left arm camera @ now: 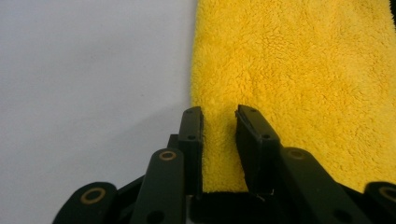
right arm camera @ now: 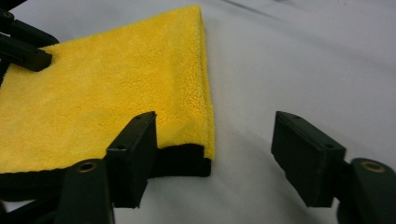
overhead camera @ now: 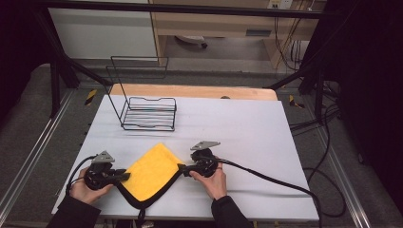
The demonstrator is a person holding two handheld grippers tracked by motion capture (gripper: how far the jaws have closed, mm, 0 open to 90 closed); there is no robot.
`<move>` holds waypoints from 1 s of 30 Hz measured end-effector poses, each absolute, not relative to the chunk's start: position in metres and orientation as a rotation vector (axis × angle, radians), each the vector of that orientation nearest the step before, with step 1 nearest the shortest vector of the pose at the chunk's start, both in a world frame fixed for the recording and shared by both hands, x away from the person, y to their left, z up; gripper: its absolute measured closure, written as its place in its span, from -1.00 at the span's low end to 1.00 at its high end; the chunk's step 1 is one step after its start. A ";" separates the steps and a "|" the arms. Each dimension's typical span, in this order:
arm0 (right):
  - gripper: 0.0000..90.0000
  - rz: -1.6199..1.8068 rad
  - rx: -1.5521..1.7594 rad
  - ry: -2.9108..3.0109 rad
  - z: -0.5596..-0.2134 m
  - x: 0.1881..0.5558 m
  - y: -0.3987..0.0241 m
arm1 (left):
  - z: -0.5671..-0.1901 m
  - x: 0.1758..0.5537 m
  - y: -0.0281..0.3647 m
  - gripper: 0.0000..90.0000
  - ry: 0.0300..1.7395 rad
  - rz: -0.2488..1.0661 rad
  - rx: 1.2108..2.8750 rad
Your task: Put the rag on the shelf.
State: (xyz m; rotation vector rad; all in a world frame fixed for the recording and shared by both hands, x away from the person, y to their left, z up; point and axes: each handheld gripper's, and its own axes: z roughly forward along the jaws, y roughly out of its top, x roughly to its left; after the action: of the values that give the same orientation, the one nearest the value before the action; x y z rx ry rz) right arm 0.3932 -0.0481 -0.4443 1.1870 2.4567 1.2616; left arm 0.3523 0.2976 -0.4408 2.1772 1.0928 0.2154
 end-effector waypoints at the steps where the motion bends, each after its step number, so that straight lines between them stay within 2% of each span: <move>1: -0.20 1.258 1.184 2.454 -0.446 0.393 -0.047 | -0.441 0.352 0.297 0.59 1.093 0.221 2.178; 16: 0.31 1.275 1.283 2.471 -0.455 0.385 -0.042 | -0.439 0.350 0.294 0.74 1.082 0.243 2.197; 18: 0.43 1.290 1.300 2.478 -0.456 0.385 -0.041 | -0.439 0.350 0.294 0.75 1.083 0.240 2.198; 22: 0.49 1.300 1.313 2.473 -0.457 0.385 -0.040 | -0.440 0.351 0.295 0.74 1.091 0.225 2.185; 23: 0.60 1.307 1.331 2.481 -0.457 0.385 -0.040 | -0.440 0.351 0.296 0.73 1.092 0.223 2.182; 26: 0.73 1.321 1.341 2.483 -0.455 0.385 -0.041 | -0.439 0.351 0.295 0.77 1.096 0.225 2.183; 30: 0.79 1.338 1.348 2.491 -0.448 0.386 -0.044 | -0.435 0.351 0.295 0.86 1.114 0.211 2.185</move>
State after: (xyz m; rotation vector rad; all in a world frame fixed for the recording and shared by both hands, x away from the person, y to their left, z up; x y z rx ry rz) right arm 0.3863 -0.0438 -0.4479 1.3484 2.4908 1.3381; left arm 0.3505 0.2946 -0.4350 2.1853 1.1138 0.2108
